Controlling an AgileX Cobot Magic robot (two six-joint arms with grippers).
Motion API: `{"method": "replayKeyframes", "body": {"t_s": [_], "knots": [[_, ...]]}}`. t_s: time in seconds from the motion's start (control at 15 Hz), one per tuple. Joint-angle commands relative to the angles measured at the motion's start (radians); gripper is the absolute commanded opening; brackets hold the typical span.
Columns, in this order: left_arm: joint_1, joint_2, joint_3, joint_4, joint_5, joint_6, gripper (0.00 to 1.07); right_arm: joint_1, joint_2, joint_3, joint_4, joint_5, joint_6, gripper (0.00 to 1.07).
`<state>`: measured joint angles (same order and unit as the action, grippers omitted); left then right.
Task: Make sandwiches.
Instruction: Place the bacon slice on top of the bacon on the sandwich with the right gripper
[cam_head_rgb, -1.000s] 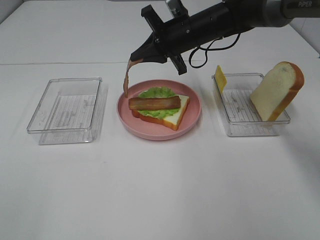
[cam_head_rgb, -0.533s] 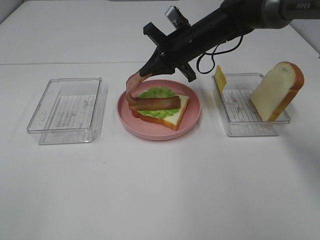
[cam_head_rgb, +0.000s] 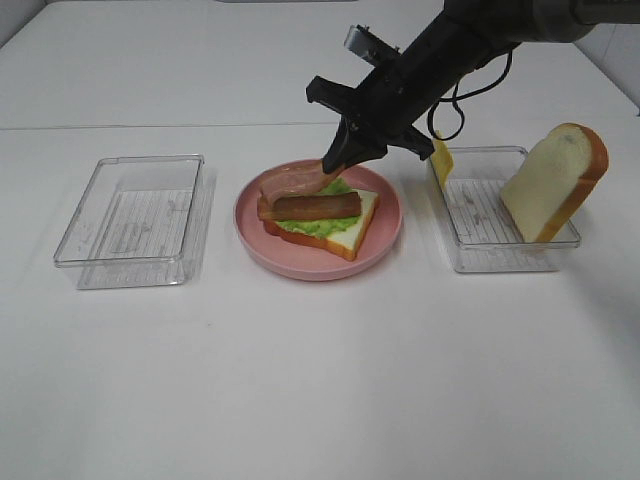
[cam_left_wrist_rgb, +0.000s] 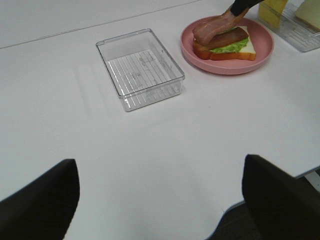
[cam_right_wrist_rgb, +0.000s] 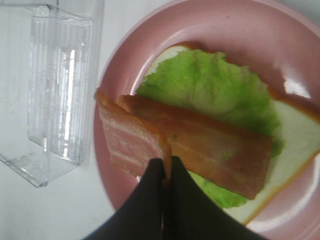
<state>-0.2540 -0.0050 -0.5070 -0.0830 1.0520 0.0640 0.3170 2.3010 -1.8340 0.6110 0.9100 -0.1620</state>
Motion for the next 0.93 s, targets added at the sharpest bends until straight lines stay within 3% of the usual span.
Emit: {"method": "replayKeyframes", "body": {"t_s": [0.07, 0.33, 0.4, 0.53, 0.8, 0.93], "knots": [[-0.004, -0.024, 0.003, 0.001, -0.012, -0.008, 0.84, -0.001, -0.01, 0.0, -0.05, -0.005, 0.037, 0.0], [-0.004, -0.024, 0.003, 0.001, -0.012, -0.008, 0.84, -0.001, -0.01, 0.0, -0.072, -0.015, 0.055, 0.0], [-0.004, -0.024, 0.003, 0.001, -0.012, -0.008, 0.84, -0.001, -0.01, 0.0, -0.072, -0.017, 0.055, 0.05], [-0.004, -0.024, 0.003, 0.001, -0.012, -0.008, 0.84, -0.001, -0.01, 0.0, -0.071, -0.017, 0.055, 0.17], [-0.004, -0.024, 0.003, 0.001, -0.012, -0.008, 0.84, -0.001, -0.012, 0.0, -0.063, -0.007, 0.055, 0.59], [-0.004, -0.024, 0.003, 0.001, -0.012, -0.008, 0.84, -0.001, -0.039, 0.0, -0.067, -0.003, 0.035, 0.67]]}}
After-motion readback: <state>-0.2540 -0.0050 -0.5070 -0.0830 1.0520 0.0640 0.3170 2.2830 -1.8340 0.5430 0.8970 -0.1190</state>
